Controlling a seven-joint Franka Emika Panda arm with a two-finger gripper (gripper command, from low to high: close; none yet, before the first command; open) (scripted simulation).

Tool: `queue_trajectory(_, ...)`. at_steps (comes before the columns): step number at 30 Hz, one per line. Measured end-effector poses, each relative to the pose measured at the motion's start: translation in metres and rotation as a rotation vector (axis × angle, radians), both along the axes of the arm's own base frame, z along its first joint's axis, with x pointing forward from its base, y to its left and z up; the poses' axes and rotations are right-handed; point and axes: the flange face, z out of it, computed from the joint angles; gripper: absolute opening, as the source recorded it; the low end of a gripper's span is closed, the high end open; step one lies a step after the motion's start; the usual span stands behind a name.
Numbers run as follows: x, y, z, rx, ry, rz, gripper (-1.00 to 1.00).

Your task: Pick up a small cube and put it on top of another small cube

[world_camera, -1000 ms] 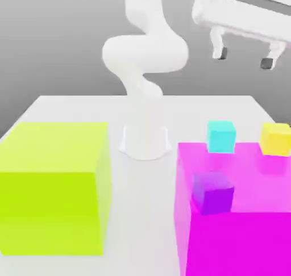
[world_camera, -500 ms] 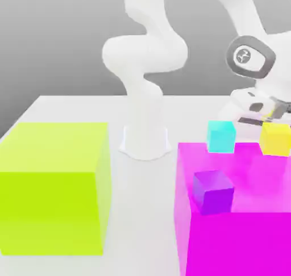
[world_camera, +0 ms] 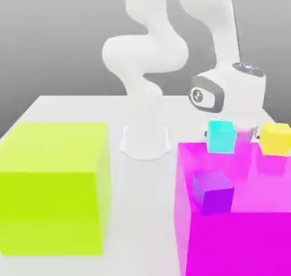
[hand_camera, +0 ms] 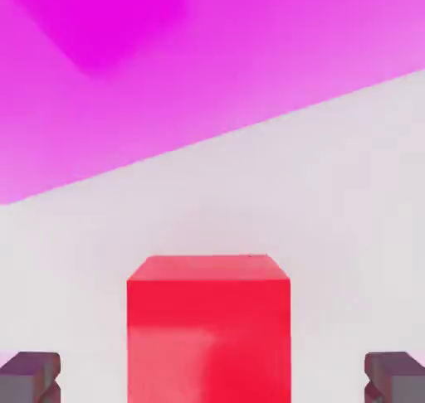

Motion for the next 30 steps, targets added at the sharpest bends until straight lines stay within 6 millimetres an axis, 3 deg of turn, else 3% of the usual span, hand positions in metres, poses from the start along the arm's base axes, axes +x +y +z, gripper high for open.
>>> queue_trajectory(2, -0.001, 0.000, -0.017, 0.002, 0.001, 0.001, 0.00)
queue_trajectory(3, -0.002, -0.001, -0.024, 0.001, 0.001, 0.001, -1.00)
queue_trajectory(10, -0.002, -0.001, -0.024, 0.002, -0.001, 0.002, -1.00)
queue_trajectory(17, -0.001, -0.001, 0.028, -0.003, -0.003, 0.002, -1.00)
queue_trajectory(19, 0.007, 0.005, 0.045, 0.014, -0.016, 0.017, -1.00)
queue_trajectory(30, -0.019, 0.040, 0.048, -0.052, 0.100, 0.592, -1.00)
